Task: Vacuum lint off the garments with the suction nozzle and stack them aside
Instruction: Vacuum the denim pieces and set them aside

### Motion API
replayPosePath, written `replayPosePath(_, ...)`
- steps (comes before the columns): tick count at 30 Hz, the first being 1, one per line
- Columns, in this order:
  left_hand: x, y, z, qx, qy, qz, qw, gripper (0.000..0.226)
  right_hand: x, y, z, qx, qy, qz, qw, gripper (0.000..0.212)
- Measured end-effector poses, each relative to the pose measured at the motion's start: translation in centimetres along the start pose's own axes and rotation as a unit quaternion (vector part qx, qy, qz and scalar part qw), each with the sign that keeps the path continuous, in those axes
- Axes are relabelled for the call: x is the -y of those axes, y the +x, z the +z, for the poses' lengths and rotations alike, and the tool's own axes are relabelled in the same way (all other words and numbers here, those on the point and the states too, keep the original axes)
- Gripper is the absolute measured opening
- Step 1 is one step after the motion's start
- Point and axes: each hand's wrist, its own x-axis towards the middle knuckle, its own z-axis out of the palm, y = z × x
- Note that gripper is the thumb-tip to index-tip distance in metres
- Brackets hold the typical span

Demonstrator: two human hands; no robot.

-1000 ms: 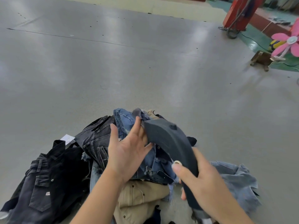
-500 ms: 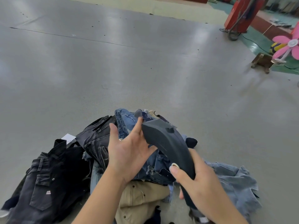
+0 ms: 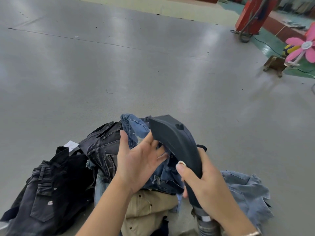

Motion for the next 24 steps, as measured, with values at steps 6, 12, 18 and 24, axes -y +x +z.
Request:
replayPosePath(6,-0.3,-0.1,-0.4,0.013,-0.058,-0.011,0.998,0.1,-0.3,-0.8,0.1,-0.005,-0.014,0.006,1.0,0.022)
replayPosePath(12,-0.6,-0.1,0.1,-0.012,-0.031,0.02,0.999,0.097,0.3,0.0,-0.1,-0.06,0.021,-0.014,0.998,0.013)
replayPosePath(18,-1.5,0.0,-0.4,-0.04,-0.068,0.039,0.996,0.094,-0.4,-0.9,-1.1,-0.046,0.029,0.004,0.999,0.014)
replayPosePath(24,-0.4,-0.2,0.4,-0.006,-0.026,0.01,1.0,0.1,-0.1,-0.4,0.2,-0.006,-0.014,-0.003,1.0,0.021)
